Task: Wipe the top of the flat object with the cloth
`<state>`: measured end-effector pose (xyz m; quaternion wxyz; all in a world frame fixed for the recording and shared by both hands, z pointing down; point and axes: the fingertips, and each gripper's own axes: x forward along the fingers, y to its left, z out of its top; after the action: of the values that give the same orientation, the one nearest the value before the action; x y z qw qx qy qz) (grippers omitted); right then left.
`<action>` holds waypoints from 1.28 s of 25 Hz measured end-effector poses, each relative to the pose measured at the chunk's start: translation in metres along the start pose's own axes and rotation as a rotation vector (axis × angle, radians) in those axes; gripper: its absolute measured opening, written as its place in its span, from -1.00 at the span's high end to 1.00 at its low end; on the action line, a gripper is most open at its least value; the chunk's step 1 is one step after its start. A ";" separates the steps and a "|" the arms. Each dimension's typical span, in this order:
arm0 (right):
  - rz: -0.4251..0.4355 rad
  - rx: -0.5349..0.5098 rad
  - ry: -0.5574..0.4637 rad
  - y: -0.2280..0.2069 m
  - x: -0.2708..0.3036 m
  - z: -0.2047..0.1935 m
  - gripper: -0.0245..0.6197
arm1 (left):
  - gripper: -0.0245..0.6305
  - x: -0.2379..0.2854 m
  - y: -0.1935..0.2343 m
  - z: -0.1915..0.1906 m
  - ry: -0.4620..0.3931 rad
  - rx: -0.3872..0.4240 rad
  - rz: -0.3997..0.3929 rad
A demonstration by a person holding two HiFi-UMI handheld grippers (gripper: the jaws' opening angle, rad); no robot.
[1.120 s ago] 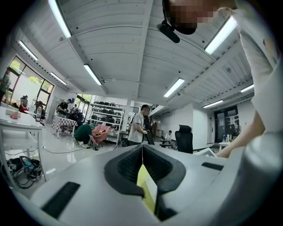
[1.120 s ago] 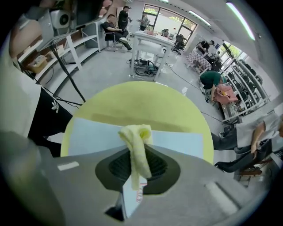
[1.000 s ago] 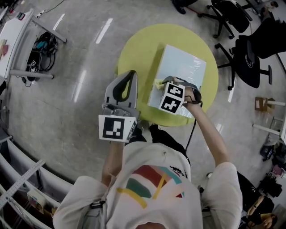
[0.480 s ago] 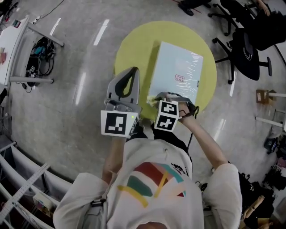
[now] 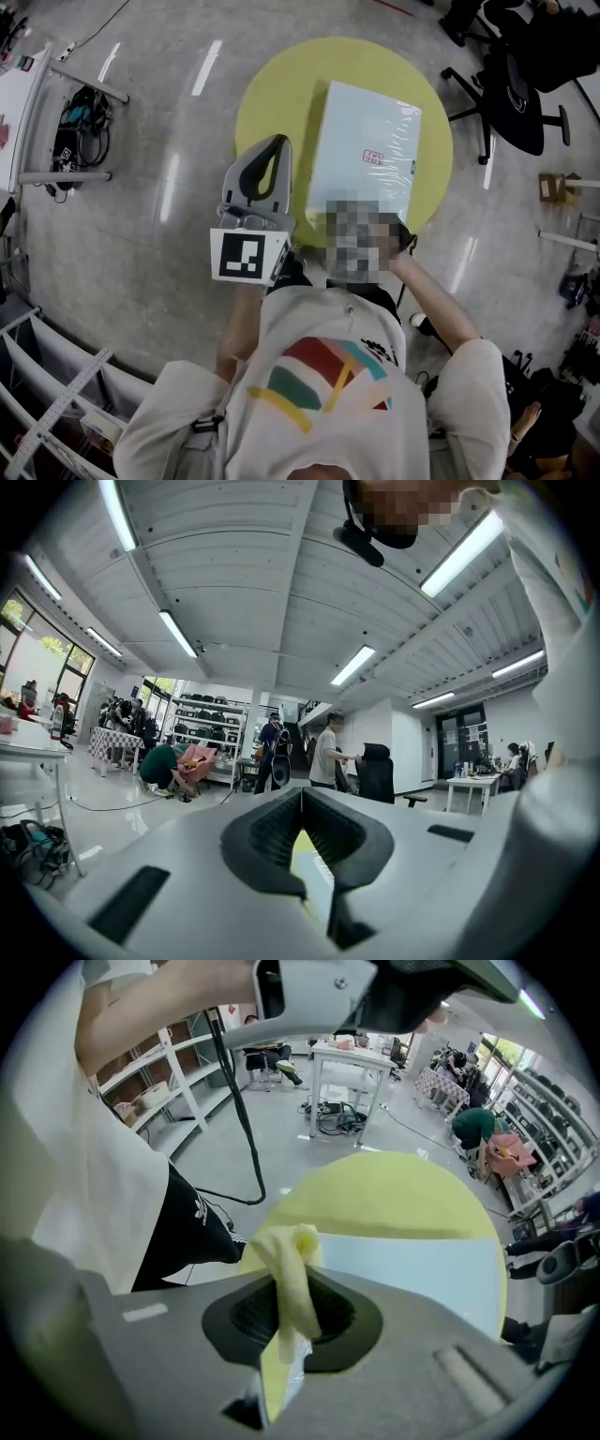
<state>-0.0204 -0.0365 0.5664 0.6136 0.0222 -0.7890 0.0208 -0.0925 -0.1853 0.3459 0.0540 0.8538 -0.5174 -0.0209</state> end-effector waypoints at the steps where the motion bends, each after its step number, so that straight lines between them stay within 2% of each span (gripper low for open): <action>1: -0.006 0.008 -0.009 -0.002 -0.002 0.000 0.84 | 0.88 0.001 0.000 0.000 0.001 -0.003 0.000; 5: -0.096 0.088 -0.103 -0.031 -0.027 0.000 0.84 | 0.88 0.004 -0.001 0.000 0.006 -0.003 -0.005; 7: -0.199 0.152 -0.190 -0.061 -0.049 -0.005 0.84 | 0.88 0.007 -0.004 -0.002 0.014 -0.001 -0.010; 9: -0.350 0.222 -0.294 -0.098 -0.077 -0.019 0.84 | 0.88 0.010 -0.009 -0.006 0.025 -0.001 -0.019; 11: -0.494 0.298 -0.382 -0.134 -0.104 -0.042 0.84 | 0.88 0.014 -0.017 -0.009 0.035 0.000 -0.033; 13: -0.588 0.398 -0.450 -0.164 -0.126 -0.071 0.84 | 0.88 0.021 -0.026 -0.011 0.042 0.004 -0.050; 15: -0.676 0.504 -0.472 -0.189 -0.141 -0.106 0.84 | 0.88 0.027 -0.035 -0.013 0.051 0.004 -0.069; 18: -0.781 0.597 -0.460 -0.215 -0.152 -0.154 0.84 | 0.88 0.037 -0.048 -0.017 0.070 -0.006 -0.094; 20: -0.795 0.655 -0.508 -0.228 -0.152 -0.176 0.84 | 0.88 0.043 -0.055 -0.018 0.080 -0.011 -0.106; 23: -0.790 0.759 -0.651 -0.249 -0.144 -0.203 0.84 | 0.88 0.050 -0.061 -0.021 0.096 -0.023 -0.117; 27: -0.730 0.894 -0.813 -0.270 -0.119 -0.235 0.84 | 0.88 0.054 -0.070 -0.026 0.125 -0.036 -0.114; 32: -0.651 0.994 -0.854 -0.284 -0.083 -0.259 0.84 | 0.88 0.057 -0.081 -0.039 0.164 -0.035 -0.118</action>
<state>0.2682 -0.3038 0.5510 0.1452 0.5377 -0.8102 0.1826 0.0086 -0.1964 0.3762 0.1096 0.8805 -0.4598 0.0370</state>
